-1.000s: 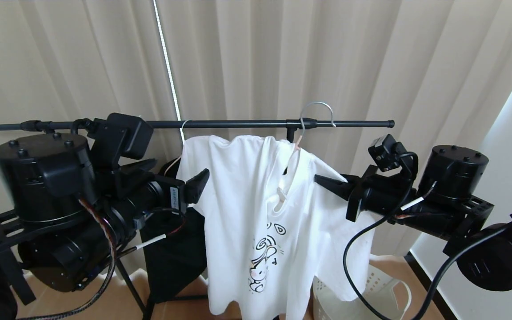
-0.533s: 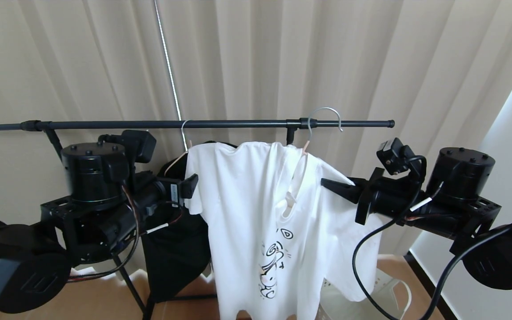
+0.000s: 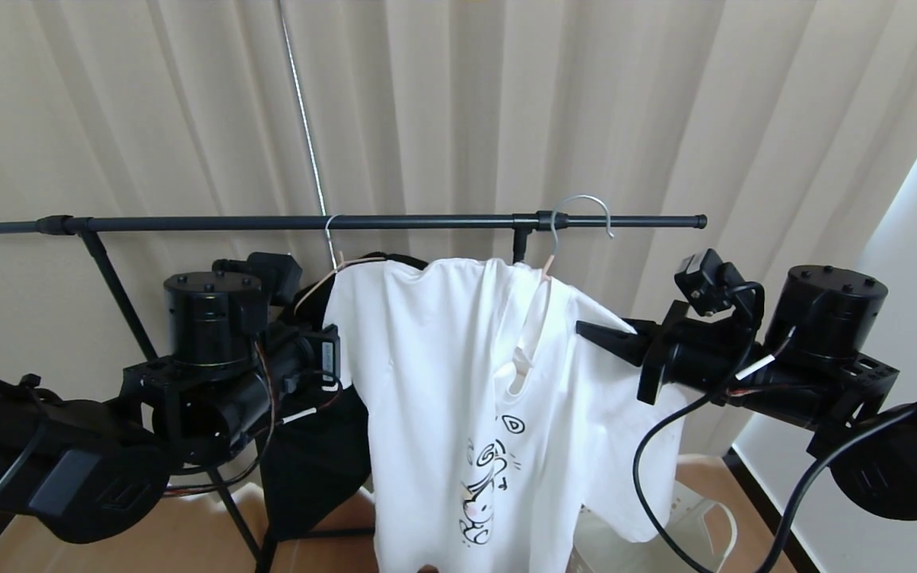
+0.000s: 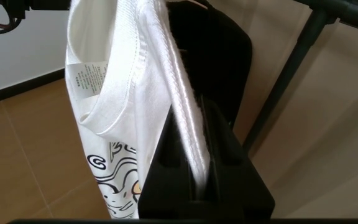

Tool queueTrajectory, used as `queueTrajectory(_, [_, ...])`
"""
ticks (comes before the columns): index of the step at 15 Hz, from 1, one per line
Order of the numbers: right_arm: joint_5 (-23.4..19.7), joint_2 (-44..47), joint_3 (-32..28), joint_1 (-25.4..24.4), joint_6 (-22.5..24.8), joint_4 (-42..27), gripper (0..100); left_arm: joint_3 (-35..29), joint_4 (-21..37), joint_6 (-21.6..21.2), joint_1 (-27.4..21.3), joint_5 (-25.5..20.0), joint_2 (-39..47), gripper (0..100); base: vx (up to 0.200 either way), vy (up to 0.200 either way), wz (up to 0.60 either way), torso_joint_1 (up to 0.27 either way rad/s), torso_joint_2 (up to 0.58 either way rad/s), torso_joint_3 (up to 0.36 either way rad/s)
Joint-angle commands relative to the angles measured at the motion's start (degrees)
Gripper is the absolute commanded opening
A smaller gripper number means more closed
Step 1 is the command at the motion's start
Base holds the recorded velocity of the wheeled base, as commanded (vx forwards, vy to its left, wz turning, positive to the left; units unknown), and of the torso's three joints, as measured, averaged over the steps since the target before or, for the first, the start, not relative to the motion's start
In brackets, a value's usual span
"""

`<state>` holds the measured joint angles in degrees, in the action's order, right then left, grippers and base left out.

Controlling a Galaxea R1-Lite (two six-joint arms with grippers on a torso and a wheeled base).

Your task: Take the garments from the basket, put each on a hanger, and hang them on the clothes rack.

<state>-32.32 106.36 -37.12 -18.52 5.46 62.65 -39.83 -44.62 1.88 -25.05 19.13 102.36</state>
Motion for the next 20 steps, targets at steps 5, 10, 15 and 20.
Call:
queueTrajectory(5, [0.0,0.1,-0.1,0.0,0.0,0.0,0,1.0,0.0,0.8,1.3,0.0,0.0,0,0.0,0.0,0.0,0.0,0.0,0.0])
queueTrajectory(10, [0.0,0.0,-0.1,0.1,0.0,0.0,0,1.7,0.0,0.8,3.7,0.0,0.0,0,0.0,0.0,0.0,0.0,0.0,0.0])
queueTrajectory(15, [-1.6,-0.2,-0.3,1.3,-0.1,0.1,0,2.9,0.1,0.7,6.0,-0.1,-0.1,0,0.0,0.0,0.0,0.0,0.0,0.0])
queueTrajectory(20, [-2.4,-0.3,-0.5,1.9,-0.3,0.1,0,4.4,0.1,0.7,7.5,-0.1,-0.1,0,0.0,0.0,0.0,0.0,0.0,0.0])
